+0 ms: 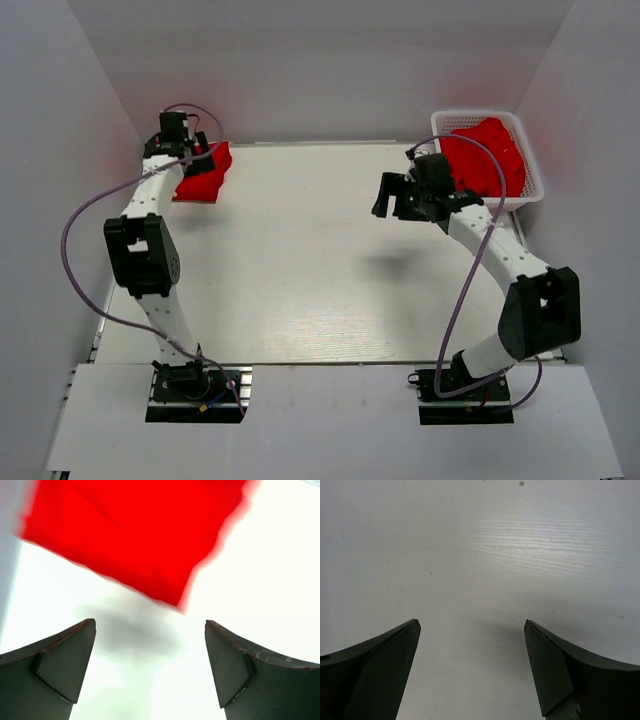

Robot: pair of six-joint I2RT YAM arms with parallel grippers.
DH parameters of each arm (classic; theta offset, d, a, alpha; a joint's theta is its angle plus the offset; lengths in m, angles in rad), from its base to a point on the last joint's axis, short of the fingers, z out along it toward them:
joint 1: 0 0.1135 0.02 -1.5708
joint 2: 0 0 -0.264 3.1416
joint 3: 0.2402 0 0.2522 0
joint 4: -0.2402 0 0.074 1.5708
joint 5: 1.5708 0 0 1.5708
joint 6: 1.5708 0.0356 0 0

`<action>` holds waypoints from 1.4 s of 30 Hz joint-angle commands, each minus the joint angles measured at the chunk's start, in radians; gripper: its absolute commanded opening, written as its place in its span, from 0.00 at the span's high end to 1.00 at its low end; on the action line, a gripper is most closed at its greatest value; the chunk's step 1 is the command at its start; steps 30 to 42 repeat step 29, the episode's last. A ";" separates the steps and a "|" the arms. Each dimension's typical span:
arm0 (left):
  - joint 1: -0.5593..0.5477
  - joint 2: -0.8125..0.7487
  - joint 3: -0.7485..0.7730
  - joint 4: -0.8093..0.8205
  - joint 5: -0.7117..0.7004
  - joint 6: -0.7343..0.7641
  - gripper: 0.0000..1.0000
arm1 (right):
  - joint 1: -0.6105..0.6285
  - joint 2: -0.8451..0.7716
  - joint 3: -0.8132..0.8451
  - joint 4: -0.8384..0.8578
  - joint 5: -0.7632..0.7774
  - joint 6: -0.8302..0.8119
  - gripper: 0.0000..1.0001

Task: Fold and stack the t-shirts
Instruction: Put the neatly folded tshirt into the corner of the board with the left arm

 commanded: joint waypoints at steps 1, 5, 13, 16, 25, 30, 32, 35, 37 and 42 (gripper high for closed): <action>-0.113 -0.246 -0.159 -0.001 0.062 -0.112 0.00 | -0.008 -0.074 -0.080 0.036 0.024 0.029 0.10; -0.251 -0.468 -0.453 0.075 0.048 -0.184 0.00 | -0.008 -0.139 -0.178 0.049 0.011 0.035 0.10; -0.531 -0.733 -0.763 0.055 0.028 -0.295 0.00 | -0.009 -0.321 -0.361 0.095 0.044 0.063 0.10; -0.605 -0.793 -0.825 0.032 0.008 -0.351 0.00 | -0.006 -0.418 -0.452 0.129 0.056 0.090 0.10; -0.662 -0.884 -0.814 0.049 -0.018 -0.304 0.00 | -0.005 -0.559 -0.610 0.217 0.062 0.147 0.10; -0.662 -0.884 -0.759 0.000 -0.069 -0.257 0.00 | -0.005 -0.581 -0.636 0.244 0.062 0.156 0.10; -0.662 -0.884 -0.759 0.000 -0.069 -0.257 0.00 | -0.005 -0.581 -0.636 0.244 0.062 0.156 0.10; -0.662 -0.884 -0.759 0.000 -0.069 -0.257 0.00 | -0.005 -0.581 -0.636 0.244 0.062 0.156 0.10; -0.662 -0.884 -0.759 0.000 -0.069 -0.257 0.00 | -0.005 -0.581 -0.636 0.244 0.062 0.156 0.10; -0.662 -0.884 -0.759 0.000 -0.069 -0.257 0.00 | -0.005 -0.581 -0.636 0.244 0.062 0.156 0.10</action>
